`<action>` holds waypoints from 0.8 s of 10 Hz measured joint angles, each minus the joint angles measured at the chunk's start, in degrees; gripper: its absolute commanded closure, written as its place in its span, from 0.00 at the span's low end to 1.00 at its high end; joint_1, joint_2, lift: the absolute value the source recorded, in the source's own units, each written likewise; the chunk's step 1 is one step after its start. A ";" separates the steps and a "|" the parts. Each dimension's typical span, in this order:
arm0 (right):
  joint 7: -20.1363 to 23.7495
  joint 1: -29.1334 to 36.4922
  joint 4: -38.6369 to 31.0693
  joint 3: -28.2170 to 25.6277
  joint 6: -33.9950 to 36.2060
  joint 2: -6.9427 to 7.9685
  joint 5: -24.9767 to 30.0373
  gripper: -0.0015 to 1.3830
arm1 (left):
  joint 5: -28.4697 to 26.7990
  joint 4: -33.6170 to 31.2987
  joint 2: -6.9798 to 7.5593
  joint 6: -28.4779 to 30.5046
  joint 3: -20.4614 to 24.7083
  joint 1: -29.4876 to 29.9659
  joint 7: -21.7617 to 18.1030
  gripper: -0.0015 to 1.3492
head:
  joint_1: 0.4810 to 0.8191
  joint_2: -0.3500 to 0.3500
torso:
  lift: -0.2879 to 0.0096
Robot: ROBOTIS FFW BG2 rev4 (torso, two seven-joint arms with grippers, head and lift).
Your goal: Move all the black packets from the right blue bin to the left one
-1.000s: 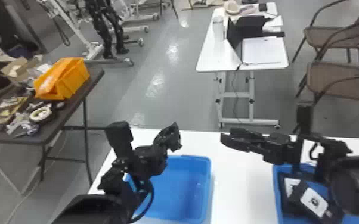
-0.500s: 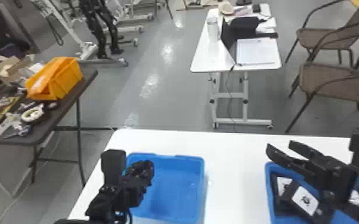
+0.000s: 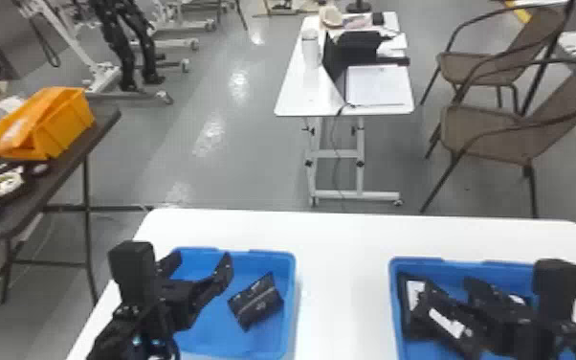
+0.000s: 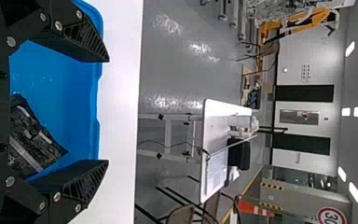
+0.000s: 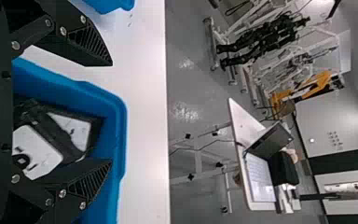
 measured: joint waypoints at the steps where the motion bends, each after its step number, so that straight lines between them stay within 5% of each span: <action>1: 0.76 0.80 1.18 -0.64 1.05 -0.18 1.53 0.23 | 1.15 -0.05 0.00 -0.41 0.26 -0.01 0.00 0.10 | 0.63 0.72 | 0.97; 4: 10.20 0.44 4.70 -3.65 5.10 -1.79 11.83 0.23 | 3.09 -0.07 0.00 0.00 0.85 -0.02 0.00 0.10 | 0.63 0.66 | 0.97; 8: 8.42 -4.69 14.20 -4.17 3.55 -1.64 14.67 0.23 | 4.48 0.36 0.00 -0.80 1.53 0.43 -0.08 0.10 | 0.63 0.62 | 0.97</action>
